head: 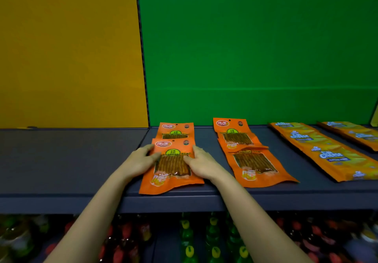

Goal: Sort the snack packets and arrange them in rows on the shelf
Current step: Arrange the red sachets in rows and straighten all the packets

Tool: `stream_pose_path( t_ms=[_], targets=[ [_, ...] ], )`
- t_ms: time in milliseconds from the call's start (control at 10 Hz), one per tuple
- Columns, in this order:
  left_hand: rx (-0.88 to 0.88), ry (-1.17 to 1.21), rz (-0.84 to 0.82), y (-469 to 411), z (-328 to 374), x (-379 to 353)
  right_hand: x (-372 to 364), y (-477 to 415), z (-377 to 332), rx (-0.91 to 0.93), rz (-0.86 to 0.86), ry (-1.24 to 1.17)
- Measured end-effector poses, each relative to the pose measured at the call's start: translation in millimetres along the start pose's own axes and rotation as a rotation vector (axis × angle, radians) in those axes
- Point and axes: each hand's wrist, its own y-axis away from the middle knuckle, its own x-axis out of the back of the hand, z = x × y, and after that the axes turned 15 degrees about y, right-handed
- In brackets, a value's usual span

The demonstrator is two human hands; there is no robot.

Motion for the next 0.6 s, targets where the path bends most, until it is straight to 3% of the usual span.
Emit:
stream_pose_path(
  t_ms=[200,600],
  targets=[
    [-0.075,-0.081,0.001,1.2,-1.1,-0.6,-8.6,0.4,-5.6,-0.047,0.071,0.129],
    [-0.187,-0.255,0.0,-16.6,-16.5,-3.5,-0.7,20.1,-14.6,-0.1,0.138,-0.031]
  ],
)
